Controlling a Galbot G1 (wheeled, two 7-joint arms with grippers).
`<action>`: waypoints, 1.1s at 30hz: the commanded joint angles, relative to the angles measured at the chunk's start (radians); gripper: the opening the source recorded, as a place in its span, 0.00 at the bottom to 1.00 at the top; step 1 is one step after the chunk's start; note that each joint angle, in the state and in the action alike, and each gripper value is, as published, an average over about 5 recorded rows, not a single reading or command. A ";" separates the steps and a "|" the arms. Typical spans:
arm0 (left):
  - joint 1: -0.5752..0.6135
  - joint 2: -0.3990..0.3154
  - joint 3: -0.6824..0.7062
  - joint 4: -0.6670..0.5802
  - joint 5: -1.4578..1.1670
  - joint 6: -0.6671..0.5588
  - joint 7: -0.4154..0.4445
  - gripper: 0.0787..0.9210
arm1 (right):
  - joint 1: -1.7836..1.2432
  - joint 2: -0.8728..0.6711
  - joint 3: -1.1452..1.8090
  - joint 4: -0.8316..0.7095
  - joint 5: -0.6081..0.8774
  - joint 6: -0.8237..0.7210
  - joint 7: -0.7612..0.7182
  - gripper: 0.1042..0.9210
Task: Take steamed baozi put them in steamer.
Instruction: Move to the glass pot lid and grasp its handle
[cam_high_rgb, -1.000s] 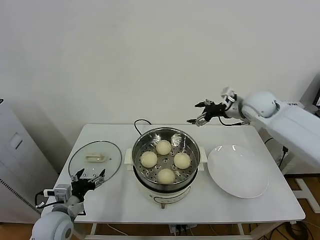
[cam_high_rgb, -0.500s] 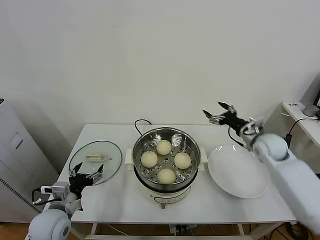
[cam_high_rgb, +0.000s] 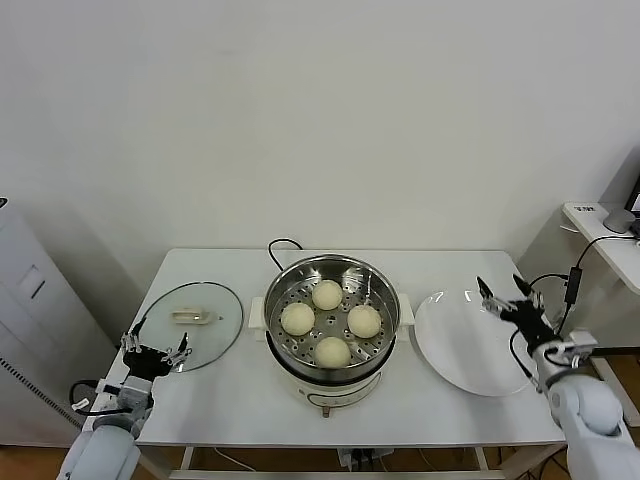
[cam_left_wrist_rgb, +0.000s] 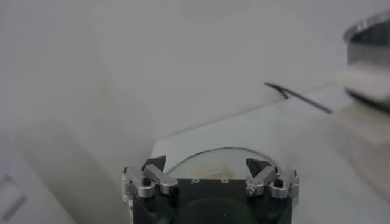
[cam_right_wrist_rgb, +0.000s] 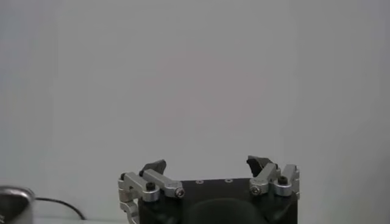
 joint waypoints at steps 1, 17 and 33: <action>-0.081 -0.041 -0.002 0.247 0.798 -0.299 -0.015 0.88 | -0.146 0.081 0.089 -0.004 -0.042 0.044 -0.027 0.88; -0.247 -0.121 -0.014 0.505 1.242 -0.393 -0.167 0.88 | -0.120 0.110 0.079 -0.038 -0.093 0.068 -0.063 0.88; -0.325 -0.132 -0.012 0.570 1.255 -0.358 -0.162 0.88 | -0.073 0.123 0.033 -0.070 -0.126 0.069 -0.072 0.88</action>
